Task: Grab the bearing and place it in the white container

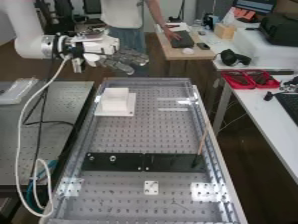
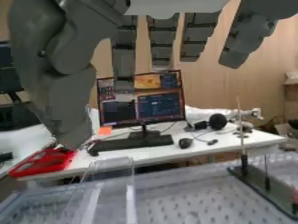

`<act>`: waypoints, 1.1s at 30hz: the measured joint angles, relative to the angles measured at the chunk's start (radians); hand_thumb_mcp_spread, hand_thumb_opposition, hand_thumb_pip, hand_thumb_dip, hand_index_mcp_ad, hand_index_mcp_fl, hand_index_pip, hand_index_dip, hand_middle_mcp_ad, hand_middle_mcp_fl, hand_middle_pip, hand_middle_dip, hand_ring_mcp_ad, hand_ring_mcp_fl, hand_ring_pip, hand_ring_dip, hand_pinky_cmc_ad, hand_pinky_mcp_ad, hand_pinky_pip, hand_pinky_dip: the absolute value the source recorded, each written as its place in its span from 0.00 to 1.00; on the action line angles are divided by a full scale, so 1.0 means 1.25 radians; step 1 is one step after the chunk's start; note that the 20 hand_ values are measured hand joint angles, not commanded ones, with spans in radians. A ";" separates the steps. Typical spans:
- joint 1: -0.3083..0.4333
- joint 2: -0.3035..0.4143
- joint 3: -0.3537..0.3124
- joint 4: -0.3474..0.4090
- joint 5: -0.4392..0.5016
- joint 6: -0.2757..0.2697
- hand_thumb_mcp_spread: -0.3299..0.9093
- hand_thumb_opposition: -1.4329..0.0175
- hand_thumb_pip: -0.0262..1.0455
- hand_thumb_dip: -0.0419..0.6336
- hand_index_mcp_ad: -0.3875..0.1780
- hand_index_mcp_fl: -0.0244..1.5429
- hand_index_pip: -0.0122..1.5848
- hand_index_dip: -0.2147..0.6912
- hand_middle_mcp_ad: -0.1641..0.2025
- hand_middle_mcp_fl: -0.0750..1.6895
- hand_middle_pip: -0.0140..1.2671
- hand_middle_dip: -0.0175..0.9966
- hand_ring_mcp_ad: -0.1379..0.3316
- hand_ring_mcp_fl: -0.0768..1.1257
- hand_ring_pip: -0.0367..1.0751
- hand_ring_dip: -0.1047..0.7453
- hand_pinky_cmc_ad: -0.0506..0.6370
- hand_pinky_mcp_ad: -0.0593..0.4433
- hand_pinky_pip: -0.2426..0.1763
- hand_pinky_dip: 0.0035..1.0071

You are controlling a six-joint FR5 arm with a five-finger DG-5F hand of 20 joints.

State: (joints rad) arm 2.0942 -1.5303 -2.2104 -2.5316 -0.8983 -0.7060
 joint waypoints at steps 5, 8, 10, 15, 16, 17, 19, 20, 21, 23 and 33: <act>-0.053 0.027 0.040 -0.033 -0.040 -0.028 0.52 0.44 0.49 0.41 0.48 0.19 0.18 0.54 0.62 0.05 0.12 0.15 0.53 0.07 0.11 0.13 0.58 0.66 0.33 0.15; -0.081 0.029 0.062 -0.054 -0.061 -0.036 0.52 0.44 0.46 0.41 0.47 0.22 0.13 0.55 0.62 0.05 0.12 0.15 0.53 0.07 0.11 0.13 0.60 0.67 0.33 0.15; -0.092 0.026 0.071 -0.061 -0.070 -0.040 0.52 0.44 0.45 0.41 0.48 0.22 0.12 0.54 0.62 0.05 0.12 0.15 0.53 0.07 0.11 0.13 0.61 0.67 0.33 0.15; -0.131 0.009 0.101 -0.079 -0.110 -0.045 0.52 0.44 0.45 0.41 0.47 0.25 0.09 0.56 0.62 0.05 0.12 0.15 0.53 0.07 0.11 0.13 0.61 0.67 0.33 0.15; -0.138 0.005 0.106 -0.083 -0.118 -0.046 0.52 0.44 0.45 0.41 0.48 0.26 0.09 0.56 0.62 0.05 0.12 0.15 0.53 0.07 0.11 0.13 0.62 0.68 0.32 0.15; -0.144 0.003 0.110 -0.085 -0.125 -0.046 0.52 0.44 0.45 0.41 0.47 0.26 0.09 0.56 0.62 0.05 0.12 0.15 0.53 0.07 0.11 0.13 0.63 0.67 0.33 0.15; -0.156 -0.002 0.118 -0.088 -0.136 -0.047 0.52 0.45 0.45 0.41 0.48 0.26 0.08 0.56 0.62 0.05 0.12 0.15 0.53 0.07 0.11 0.13 0.63 0.67 0.33 0.15; -0.161 -0.004 0.121 -0.089 -0.141 -0.047 0.53 0.44 0.45 0.41 0.48 0.26 0.08 0.56 0.62 0.05 0.12 0.15 0.53 0.07 0.11 0.13 0.62 0.67 0.32 0.15; -0.167 -0.006 0.124 -0.091 -0.148 -0.047 0.53 0.45 0.45 0.41 0.47 0.26 0.08 0.56 0.62 0.05 0.12 0.15 0.53 0.07 0.11 0.13 0.63 0.67 0.32 0.15; -0.180 -0.009 0.133 -0.094 -0.163 -0.050 0.53 0.45 0.45 0.41 0.47 0.26 0.08 0.56 0.62 0.05 0.12 0.15 0.53 0.07 0.11 0.13 0.63 0.67 0.32 0.15; -0.208 -0.023 0.166 -0.135 -0.204 -0.057 0.53 0.46 0.41 0.37 0.47 0.23 0.06 0.56 0.62 0.05 0.12 0.15 0.53 0.07 0.11 0.13 0.63 0.69 0.33 0.15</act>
State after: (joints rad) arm 1.8346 -1.5594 -2.0028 -2.7004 -1.1538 -0.7767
